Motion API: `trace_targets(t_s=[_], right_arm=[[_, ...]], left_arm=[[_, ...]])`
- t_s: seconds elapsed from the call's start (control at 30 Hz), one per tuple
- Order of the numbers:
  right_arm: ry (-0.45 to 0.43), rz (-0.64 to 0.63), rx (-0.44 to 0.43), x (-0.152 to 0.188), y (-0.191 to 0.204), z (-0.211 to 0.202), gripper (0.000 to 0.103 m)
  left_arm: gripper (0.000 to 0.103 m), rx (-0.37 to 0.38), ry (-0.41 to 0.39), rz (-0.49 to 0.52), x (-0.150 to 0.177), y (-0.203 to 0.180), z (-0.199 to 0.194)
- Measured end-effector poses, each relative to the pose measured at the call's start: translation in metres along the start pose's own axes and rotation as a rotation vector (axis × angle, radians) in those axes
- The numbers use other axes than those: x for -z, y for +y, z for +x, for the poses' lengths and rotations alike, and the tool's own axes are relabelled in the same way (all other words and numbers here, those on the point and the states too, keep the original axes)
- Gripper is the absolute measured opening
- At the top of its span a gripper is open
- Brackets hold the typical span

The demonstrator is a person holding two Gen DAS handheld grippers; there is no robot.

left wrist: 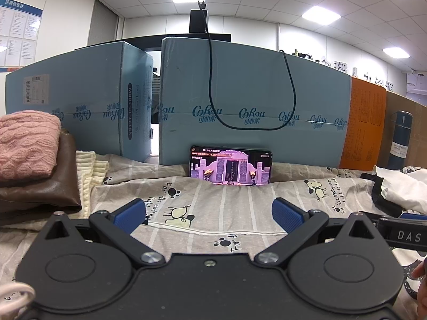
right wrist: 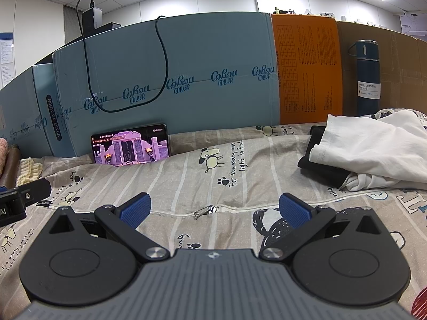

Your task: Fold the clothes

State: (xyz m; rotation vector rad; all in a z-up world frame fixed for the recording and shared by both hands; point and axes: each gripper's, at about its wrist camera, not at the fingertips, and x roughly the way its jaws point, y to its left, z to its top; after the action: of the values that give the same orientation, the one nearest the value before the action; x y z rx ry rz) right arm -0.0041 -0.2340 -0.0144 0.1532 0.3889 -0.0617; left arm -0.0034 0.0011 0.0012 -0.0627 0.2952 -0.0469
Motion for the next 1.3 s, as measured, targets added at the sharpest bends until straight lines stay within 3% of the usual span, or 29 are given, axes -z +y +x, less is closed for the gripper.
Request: trace_targets(t_s=[1.3], right_arm=[[-0.016,0.005,-0.011,-0.0006,0.0001,-0.0027,0.103]], left_arm=[[0.103,0.008,0.007,-0.011,-0.001,0.0011,0.0003]])
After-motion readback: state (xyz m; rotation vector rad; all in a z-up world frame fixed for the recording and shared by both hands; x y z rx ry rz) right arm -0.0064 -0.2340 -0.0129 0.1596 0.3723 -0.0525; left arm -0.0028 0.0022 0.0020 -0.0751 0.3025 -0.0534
